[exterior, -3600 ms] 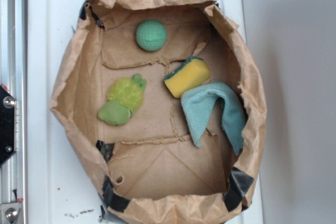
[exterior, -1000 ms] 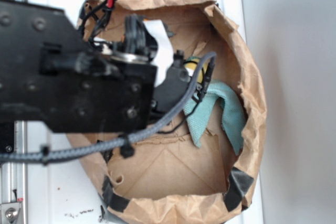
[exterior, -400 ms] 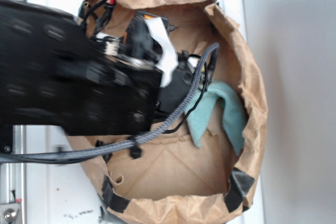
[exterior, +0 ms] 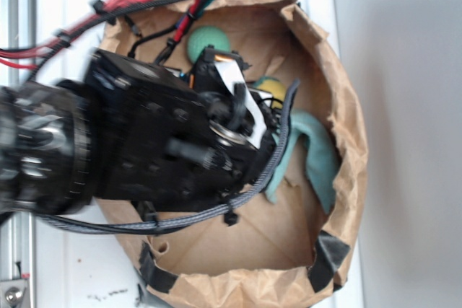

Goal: Grab the green ball.

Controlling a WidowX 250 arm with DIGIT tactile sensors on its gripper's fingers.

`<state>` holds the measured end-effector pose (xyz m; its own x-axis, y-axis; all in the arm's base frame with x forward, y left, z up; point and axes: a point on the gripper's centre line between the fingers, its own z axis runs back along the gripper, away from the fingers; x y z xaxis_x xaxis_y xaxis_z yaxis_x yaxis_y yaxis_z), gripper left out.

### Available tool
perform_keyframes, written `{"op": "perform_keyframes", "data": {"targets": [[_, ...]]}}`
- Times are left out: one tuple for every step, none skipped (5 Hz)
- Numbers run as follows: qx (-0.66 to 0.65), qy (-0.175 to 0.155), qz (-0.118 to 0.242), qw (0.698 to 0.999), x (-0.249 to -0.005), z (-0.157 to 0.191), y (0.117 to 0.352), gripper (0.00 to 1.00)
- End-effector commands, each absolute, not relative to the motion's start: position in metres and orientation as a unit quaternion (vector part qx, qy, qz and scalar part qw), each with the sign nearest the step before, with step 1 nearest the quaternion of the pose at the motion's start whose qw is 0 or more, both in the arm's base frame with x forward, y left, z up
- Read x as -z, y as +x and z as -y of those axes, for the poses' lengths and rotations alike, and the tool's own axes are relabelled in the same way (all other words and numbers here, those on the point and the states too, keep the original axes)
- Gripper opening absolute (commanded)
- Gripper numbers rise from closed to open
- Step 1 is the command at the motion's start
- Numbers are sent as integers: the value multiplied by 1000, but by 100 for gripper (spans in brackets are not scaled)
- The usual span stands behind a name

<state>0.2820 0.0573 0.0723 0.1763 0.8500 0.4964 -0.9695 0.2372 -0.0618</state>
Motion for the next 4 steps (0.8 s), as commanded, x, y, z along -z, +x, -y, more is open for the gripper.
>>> {"op": "perform_keyframes", "data": {"targets": [[-625,87,224,742,-78,-83,279,100],[-634,60,195,746,-79,-104,283,100],[-635,61,185,748,-79,-116,284,100],[-632,70,184,750,-73,-119,280,100]]}}
